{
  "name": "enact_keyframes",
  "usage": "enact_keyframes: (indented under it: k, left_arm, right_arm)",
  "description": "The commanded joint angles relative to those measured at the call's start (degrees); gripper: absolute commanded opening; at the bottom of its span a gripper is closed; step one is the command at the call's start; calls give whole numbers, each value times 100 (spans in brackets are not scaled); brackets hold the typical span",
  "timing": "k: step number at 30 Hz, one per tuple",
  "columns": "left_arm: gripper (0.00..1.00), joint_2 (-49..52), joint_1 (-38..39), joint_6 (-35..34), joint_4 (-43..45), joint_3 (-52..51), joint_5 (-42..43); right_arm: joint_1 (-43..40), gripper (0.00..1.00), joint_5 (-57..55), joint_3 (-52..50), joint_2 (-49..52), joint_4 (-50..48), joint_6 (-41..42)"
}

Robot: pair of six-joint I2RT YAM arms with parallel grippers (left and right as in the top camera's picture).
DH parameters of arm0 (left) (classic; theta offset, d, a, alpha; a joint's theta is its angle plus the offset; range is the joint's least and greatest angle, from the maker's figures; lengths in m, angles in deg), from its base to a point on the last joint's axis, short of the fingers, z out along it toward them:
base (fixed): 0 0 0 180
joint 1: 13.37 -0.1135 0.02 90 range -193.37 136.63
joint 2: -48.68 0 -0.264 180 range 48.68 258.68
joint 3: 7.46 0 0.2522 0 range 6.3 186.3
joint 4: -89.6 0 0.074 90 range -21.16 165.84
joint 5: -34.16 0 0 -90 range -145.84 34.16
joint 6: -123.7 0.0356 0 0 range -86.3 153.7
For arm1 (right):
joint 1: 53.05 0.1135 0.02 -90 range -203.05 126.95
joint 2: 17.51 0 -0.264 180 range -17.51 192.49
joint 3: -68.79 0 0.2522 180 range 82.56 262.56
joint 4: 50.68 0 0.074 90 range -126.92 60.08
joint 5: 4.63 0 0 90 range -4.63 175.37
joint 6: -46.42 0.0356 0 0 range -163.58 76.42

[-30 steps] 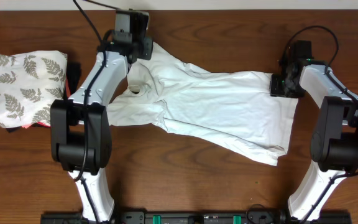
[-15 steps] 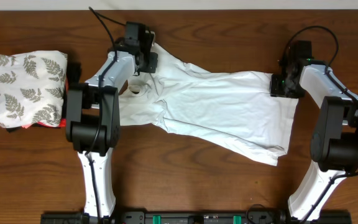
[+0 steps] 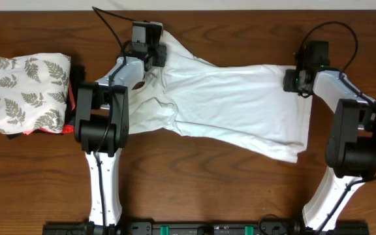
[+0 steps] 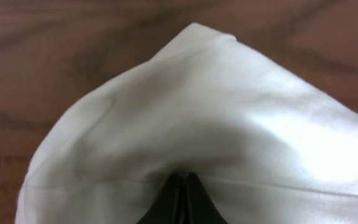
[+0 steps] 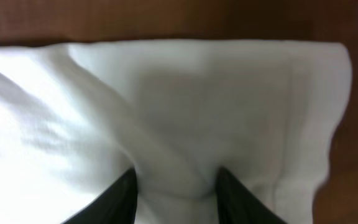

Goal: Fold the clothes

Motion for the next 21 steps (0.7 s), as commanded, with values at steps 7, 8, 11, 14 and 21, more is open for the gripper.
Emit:
enact_keyframes:
  k: [7,8,11,14,21]
  left_arm:
    - [6,210,-46,-13,409,-35,-144]
    - [6,243,-46,-13,450,-35,-157]
    - [6,293,-46,-15,494,-35,-238]
    - [6,328,-46,-35,525,-35,-570]
    - [6,330,-61,-33,944,-35,-911]
  right_arm:
    - [-70,39,87,-153,721,-1613,74]
    - [-68,41,101,-153,857,-1895,74]
    - [-59,46,122,-151,1150,-2446,74]
    - [-59,63,122,-138,1366,-2710,76]
    - [-81,99,348,35,1119,-2166,-199]
